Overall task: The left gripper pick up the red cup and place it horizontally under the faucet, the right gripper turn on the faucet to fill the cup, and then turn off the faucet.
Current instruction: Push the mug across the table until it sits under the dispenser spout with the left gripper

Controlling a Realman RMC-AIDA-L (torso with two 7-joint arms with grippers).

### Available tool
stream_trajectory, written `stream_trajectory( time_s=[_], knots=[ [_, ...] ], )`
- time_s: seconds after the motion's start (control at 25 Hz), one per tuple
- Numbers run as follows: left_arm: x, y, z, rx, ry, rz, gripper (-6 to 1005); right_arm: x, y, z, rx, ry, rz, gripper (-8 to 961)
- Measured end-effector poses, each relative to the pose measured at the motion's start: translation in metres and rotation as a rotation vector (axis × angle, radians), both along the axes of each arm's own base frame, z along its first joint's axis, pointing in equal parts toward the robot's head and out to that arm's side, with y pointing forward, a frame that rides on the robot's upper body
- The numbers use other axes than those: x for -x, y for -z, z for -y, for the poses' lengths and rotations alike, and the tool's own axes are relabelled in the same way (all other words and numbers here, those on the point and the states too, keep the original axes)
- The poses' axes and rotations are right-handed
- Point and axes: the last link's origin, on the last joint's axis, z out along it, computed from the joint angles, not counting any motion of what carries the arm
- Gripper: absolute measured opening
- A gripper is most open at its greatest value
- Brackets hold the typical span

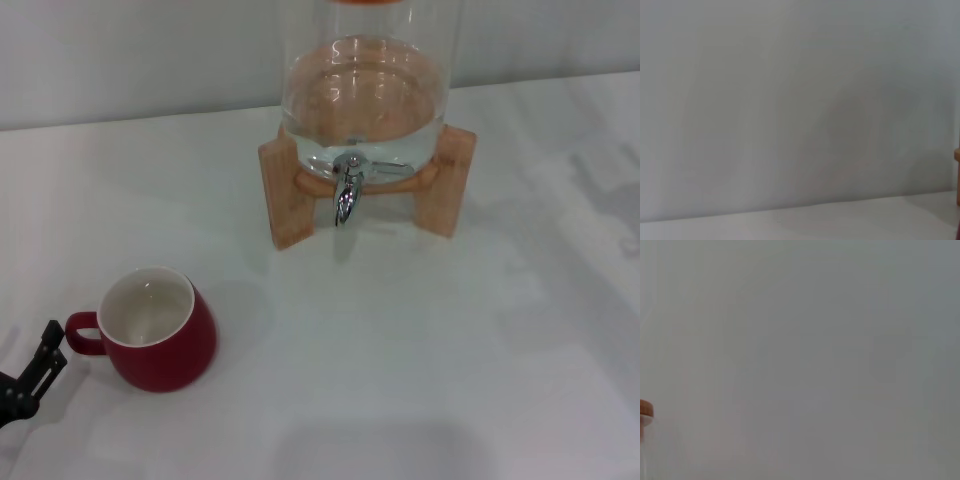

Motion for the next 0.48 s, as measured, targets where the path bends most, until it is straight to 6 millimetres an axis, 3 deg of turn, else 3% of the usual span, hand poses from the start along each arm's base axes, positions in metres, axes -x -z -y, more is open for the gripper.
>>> stream_trajectory(
  time_s=[0.48],
  knots=[
    [-0.0041, 0.0007, -0.0029, 0.015, 0.031, -0.006, 872, 0.0040, 0.0008, -0.0039, 0.006, -0.014, 0.005, 832]
  ],
)
